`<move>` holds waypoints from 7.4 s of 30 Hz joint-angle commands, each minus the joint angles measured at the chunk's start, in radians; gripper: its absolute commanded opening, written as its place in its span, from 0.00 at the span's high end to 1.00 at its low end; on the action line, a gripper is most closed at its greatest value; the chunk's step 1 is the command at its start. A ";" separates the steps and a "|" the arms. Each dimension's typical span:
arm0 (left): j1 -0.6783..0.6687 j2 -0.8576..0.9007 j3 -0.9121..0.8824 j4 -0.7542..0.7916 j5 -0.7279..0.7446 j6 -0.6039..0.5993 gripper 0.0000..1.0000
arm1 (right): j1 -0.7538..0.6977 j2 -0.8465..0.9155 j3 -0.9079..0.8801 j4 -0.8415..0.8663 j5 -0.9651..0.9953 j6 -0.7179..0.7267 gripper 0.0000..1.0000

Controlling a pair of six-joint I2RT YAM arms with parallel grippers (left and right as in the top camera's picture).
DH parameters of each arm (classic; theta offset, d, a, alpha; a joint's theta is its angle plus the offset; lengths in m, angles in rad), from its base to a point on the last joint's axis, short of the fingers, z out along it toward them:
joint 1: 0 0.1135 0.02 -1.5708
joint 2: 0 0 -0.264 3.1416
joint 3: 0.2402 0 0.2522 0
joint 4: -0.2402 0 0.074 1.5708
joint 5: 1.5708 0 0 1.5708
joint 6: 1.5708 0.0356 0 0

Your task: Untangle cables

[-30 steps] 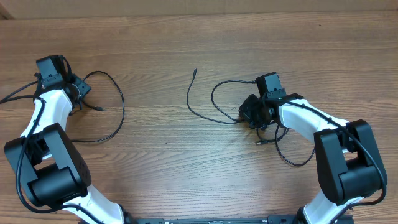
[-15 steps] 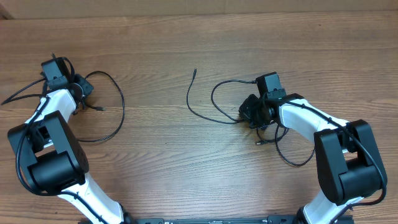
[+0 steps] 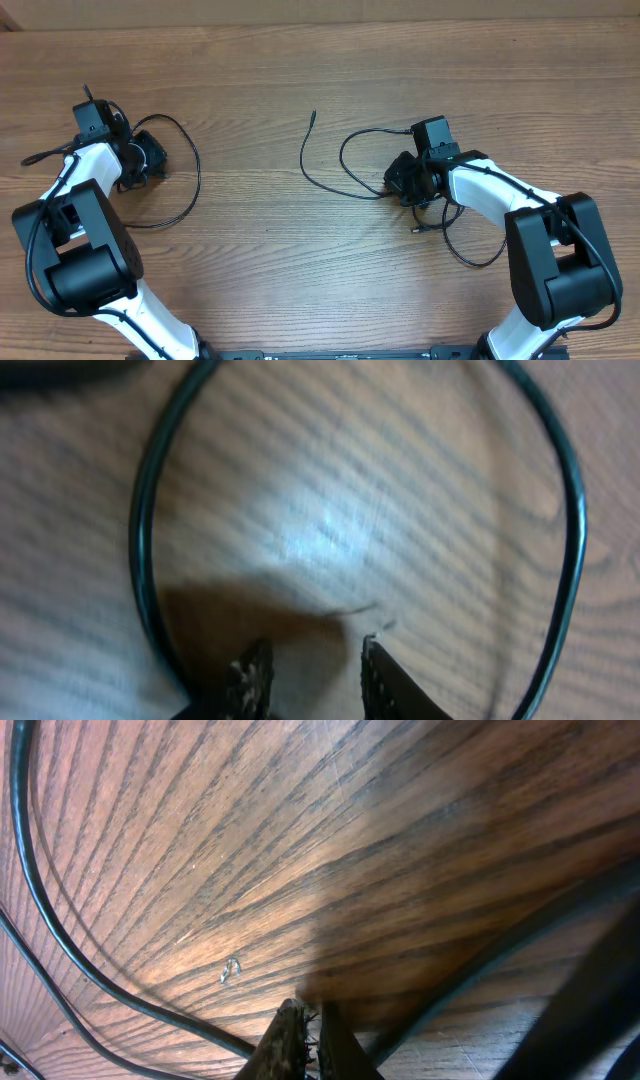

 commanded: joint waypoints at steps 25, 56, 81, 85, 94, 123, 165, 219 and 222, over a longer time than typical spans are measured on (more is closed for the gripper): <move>-0.435 -0.148 -0.006 -0.466 -0.275 -0.057 0.70 | -0.001 0.025 -0.032 -0.016 0.074 0.000 0.92; -0.113 0.183 0.014 0.052 -0.166 0.079 0.82 | -0.001 0.025 -0.032 -0.016 0.075 0.000 0.91; -0.288 -0.096 0.168 -0.439 0.173 0.014 0.78 | -0.001 0.025 -0.032 -0.016 0.074 0.000 0.83; -0.361 -0.096 0.118 -0.405 0.156 0.014 0.93 | -0.001 0.025 -0.032 -0.009 0.074 0.000 0.84; -0.549 -0.095 -0.068 -0.217 0.097 0.012 0.96 | -0.001 0.025 -0.032 -0.006 0.042 -0.017 0.96; -0.687 -0.095 -0.136 -0.014 0.090 0.021 0.73 | -0.241 -0.275 -0.034 -0.254 0.179 -0.243 0.96; -0.706 -0.097 0.035 -0.150 0.307 0.195 0.50 | 0.029 -0.275 -0.273 -0.053 -0.079 -0.045 0.89; -1.032 -0.142 0.397 -0.159 0.113 0.406 0.96 | -0.290 -0.312 -0.262 -0.080 -0.071 -0.156 0.69; -1.027 -0.231 0.400 -0.151 0.113 0.406 0.96 | -0.290 -0.298 -0.262 -0.071 -0.070 -0.157 0.69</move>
